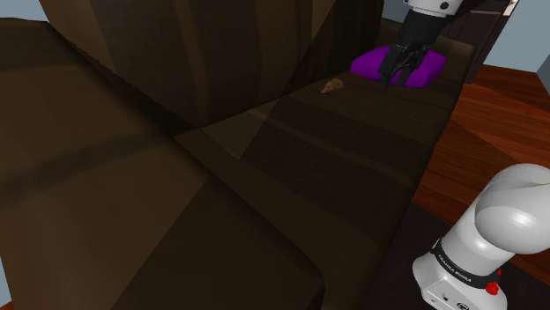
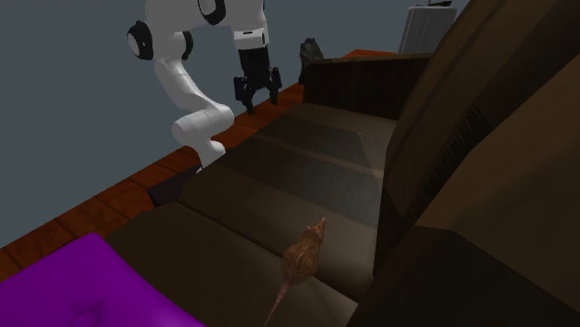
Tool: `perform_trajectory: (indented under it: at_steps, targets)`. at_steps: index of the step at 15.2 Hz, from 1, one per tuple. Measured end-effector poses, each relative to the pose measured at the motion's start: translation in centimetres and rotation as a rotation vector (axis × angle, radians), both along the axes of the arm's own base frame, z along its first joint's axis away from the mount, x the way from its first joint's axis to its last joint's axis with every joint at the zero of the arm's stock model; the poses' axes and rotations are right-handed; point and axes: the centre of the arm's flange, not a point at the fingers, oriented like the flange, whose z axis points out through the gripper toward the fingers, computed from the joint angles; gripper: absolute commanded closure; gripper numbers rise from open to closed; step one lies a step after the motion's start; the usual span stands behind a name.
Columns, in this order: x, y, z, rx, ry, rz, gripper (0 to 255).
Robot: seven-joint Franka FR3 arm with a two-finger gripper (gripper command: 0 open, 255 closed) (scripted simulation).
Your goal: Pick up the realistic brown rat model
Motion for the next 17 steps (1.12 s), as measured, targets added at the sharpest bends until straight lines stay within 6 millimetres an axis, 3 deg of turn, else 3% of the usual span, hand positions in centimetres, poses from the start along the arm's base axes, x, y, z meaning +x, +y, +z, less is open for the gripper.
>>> perform_trajectory:
  at_steps: [3,8,17]
  targets:
    - [1.6,-0.4,-0.1,0.006,0.002,-0.029,0]
    - [7.7,-2.5,-0.9,0.029,0.011,-0.141,0]
    - [18.2,-8.1,-3.0,0.072,0.026,-0.355,0]
